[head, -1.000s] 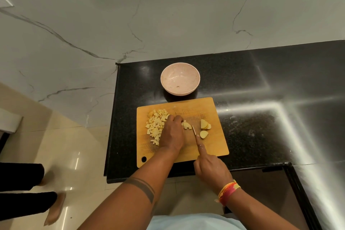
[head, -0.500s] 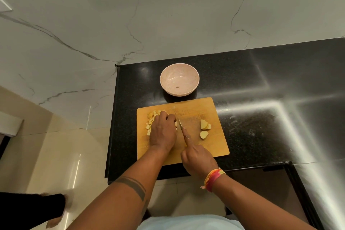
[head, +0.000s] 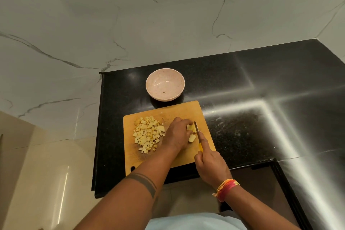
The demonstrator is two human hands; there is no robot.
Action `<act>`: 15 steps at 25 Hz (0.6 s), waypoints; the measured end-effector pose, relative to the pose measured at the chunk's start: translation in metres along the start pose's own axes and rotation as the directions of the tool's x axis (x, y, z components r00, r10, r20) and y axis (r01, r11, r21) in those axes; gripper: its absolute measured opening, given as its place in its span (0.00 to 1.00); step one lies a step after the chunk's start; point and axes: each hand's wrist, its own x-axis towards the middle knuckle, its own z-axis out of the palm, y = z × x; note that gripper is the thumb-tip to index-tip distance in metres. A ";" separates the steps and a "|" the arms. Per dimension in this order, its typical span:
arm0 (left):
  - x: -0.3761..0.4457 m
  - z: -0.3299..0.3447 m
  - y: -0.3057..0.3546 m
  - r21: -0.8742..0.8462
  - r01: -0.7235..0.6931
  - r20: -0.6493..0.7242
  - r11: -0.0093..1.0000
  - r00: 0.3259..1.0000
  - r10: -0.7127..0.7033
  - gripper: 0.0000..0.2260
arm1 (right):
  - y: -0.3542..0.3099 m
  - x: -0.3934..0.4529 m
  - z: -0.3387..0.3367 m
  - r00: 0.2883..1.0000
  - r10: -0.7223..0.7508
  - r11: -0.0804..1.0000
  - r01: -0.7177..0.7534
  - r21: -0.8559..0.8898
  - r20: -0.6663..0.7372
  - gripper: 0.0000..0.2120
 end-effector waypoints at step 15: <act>-0.023 -0.012 -0.011 0.056 0.047 -0.092 0.997 0.995 -0.042 0.16 | -0.009 0.000 0.013 0.992 -0.042 0.988 0.058 -0.143 0.117 0.37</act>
